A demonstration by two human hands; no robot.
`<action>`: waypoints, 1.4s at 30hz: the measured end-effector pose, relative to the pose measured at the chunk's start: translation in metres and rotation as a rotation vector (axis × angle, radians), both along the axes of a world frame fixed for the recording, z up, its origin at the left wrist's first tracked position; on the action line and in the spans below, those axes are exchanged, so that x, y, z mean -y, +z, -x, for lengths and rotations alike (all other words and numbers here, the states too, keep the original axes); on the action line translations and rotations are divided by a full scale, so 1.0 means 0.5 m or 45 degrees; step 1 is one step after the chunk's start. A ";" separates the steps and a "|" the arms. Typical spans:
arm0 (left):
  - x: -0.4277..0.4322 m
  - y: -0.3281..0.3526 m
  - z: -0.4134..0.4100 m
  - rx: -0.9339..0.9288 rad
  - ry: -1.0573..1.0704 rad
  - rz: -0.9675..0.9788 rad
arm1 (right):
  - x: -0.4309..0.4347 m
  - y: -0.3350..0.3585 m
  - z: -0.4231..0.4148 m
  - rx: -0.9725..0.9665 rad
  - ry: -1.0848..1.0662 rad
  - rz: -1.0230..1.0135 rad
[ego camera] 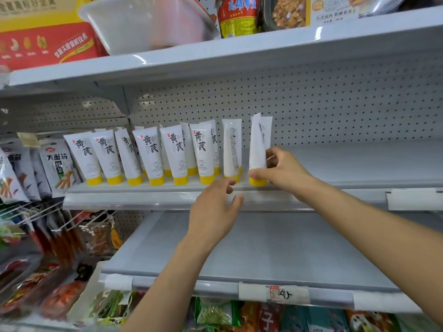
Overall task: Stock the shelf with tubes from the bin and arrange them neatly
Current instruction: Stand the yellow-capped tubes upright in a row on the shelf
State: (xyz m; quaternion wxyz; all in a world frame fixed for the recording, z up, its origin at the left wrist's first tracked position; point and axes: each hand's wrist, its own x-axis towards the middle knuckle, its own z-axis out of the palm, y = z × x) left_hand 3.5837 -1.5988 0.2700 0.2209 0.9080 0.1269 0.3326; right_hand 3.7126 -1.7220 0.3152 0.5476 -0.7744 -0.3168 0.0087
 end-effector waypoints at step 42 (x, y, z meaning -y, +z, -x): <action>0.017 -0.198 0.170 -0.291 0.137 0.286 | 0.044 -0.222 0.173 0.473 0.248 0.620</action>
